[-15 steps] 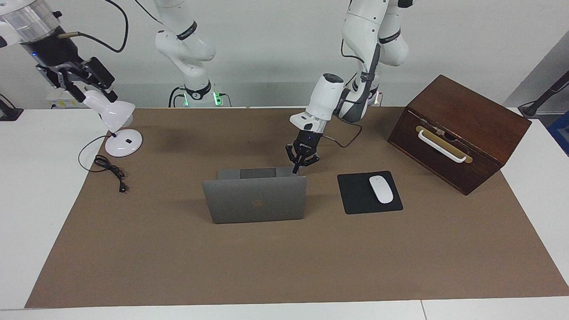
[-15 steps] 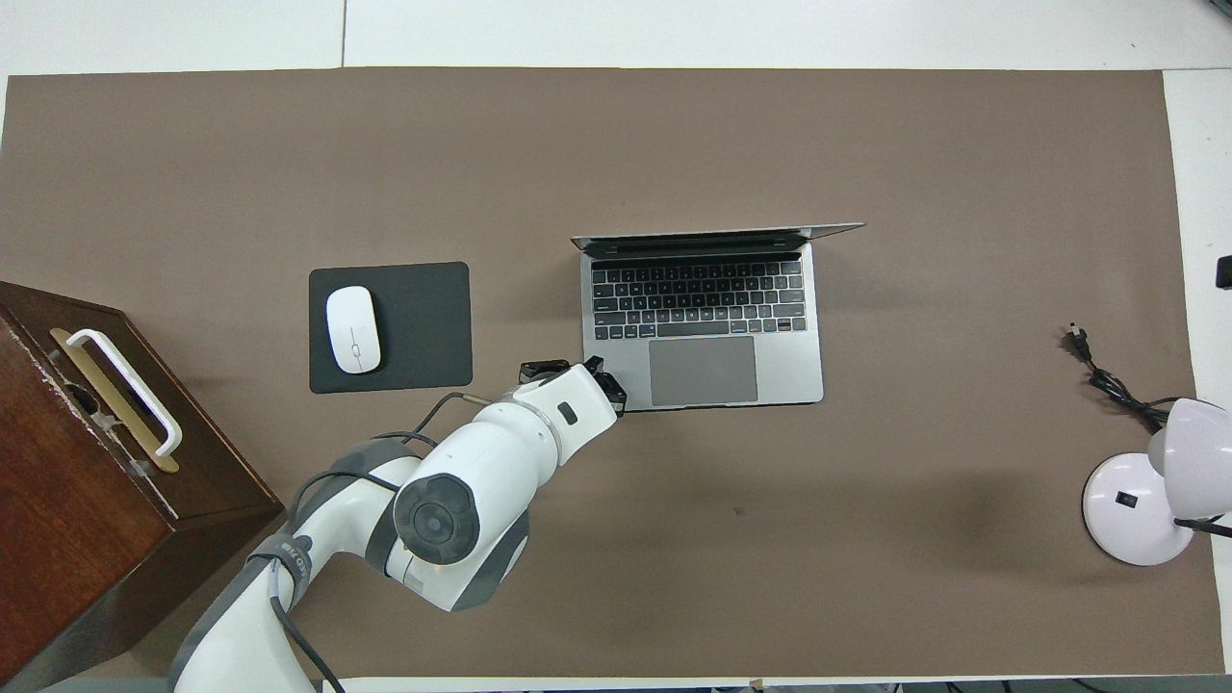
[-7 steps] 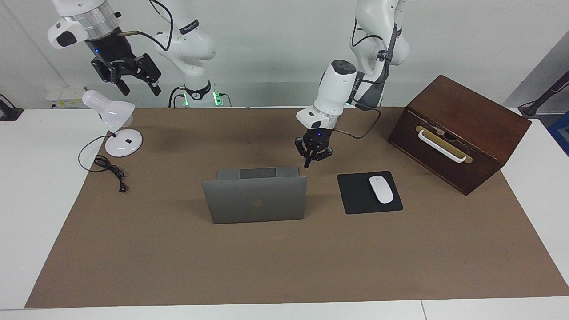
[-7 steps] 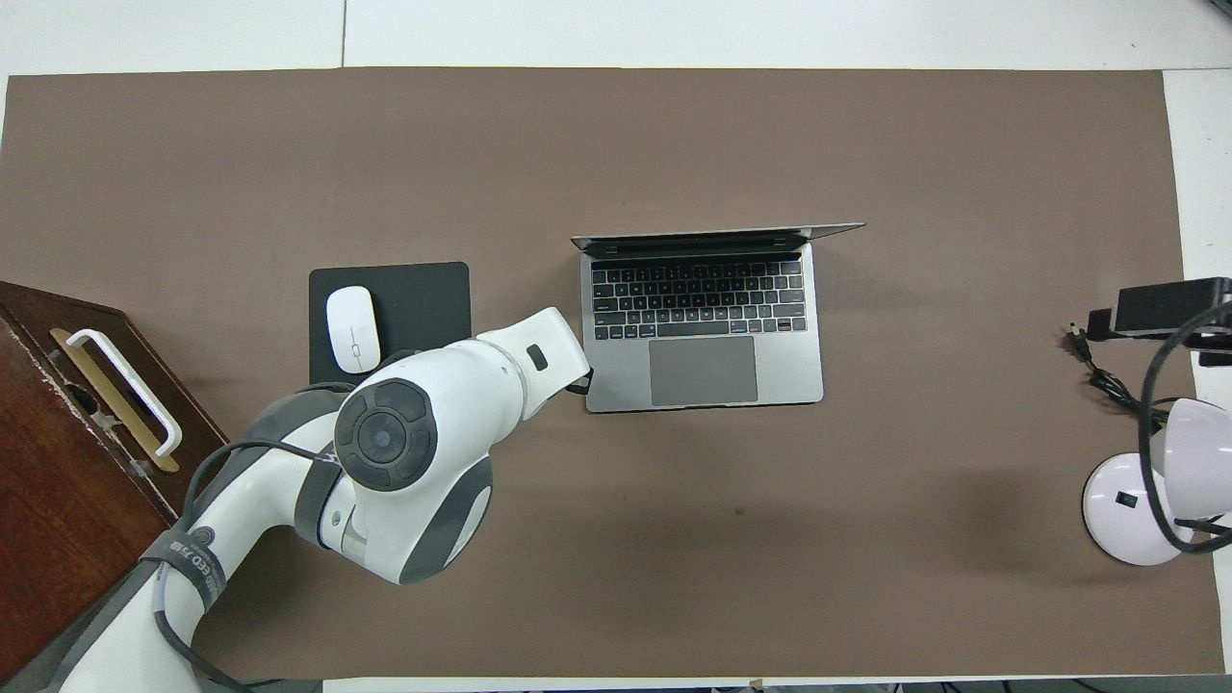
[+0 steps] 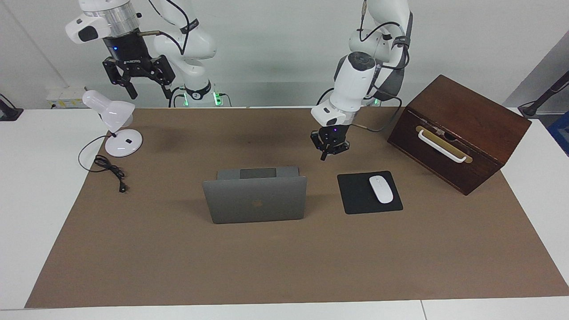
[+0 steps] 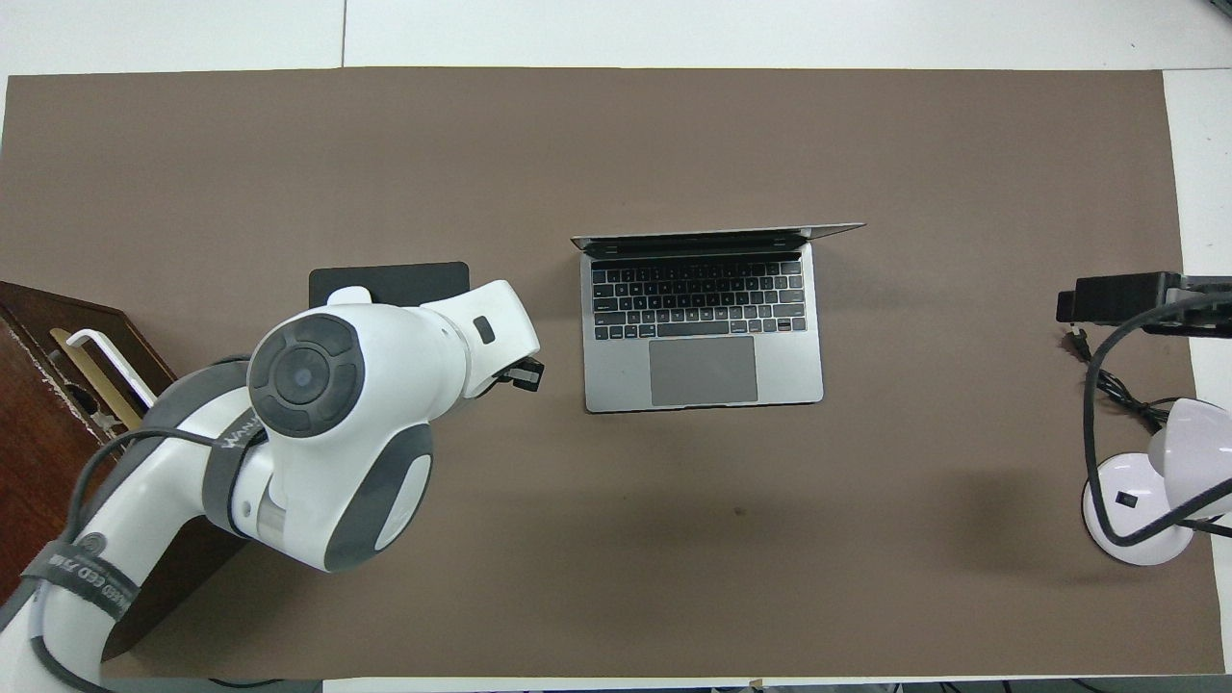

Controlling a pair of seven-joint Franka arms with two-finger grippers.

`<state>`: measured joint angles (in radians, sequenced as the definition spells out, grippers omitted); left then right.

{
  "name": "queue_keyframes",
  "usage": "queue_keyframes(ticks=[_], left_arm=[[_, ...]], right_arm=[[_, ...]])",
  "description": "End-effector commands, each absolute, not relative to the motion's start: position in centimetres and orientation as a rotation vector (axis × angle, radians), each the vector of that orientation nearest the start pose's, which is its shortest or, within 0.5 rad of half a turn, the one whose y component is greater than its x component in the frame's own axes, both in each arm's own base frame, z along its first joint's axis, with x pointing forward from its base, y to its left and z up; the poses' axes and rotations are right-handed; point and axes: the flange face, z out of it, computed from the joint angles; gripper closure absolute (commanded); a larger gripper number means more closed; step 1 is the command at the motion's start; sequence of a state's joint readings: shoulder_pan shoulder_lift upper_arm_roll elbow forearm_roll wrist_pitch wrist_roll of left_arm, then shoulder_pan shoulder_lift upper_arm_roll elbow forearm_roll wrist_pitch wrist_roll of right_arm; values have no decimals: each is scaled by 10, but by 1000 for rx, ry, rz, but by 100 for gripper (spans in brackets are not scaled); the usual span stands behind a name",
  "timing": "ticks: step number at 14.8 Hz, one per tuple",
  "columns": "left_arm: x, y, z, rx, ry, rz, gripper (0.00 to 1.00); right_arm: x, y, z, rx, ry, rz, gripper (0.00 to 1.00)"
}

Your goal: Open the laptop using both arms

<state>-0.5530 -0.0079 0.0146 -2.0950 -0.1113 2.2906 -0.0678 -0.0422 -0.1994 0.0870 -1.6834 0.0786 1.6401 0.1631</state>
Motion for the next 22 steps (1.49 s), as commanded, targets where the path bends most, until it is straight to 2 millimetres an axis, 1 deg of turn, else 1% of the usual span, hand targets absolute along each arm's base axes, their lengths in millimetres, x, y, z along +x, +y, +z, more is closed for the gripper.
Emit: queue_keyframes(ticks=[1,3,4,5,7,8,9,10,11,13,14,15,19,22], left_arm=[[478,-264,477,-3217,674,-242,100],[472,-247,497,-3214,677,-231,100],[471,-237,504,-3216,658,-218,100],[470,-226,512,-3217,636,-213,100],[464,-213,523,-3213,620,-182,100],[466,-199,529,-3214,583,-183,100],[465,-188,536,-3211,577,-192,100],[464,-178,539,-3207,585,-176,100],[465,-164,545,-3205,563,-178,95],[465,-144,552,-3212,506,-169,64],[466,-133,555,-3215,473,-169,26],[468,-125,558,-3218,447,-175,0],[475,-88,572,-3197,344,-166,0],[478,-57,577,-3160,264,-154,0]], right_arm=[[500,30,690,-3097,124,-229,0],[510,28,701,-3094,126,-224,0],[513,29,706,-3094,123,-221,0],[513,29,706,-3095,121,-219,0],[513,29,704,-3096,123,-212,0],[514,26,702,-3098,131,-205,0],[514,28,702,-3096,126,-205,0],[514,30,700,-3098,119,-200,0],[515,30,699,-3098,122,-196,0],[516,35,696,-3099,103,-186,0],[518,26,695,-3107,121,-183,0],[520,23,692,-3112,129,-175,0],[523,18,681,-3132,144,-125,0],[524,1,673,-3131,192,-96,0]])
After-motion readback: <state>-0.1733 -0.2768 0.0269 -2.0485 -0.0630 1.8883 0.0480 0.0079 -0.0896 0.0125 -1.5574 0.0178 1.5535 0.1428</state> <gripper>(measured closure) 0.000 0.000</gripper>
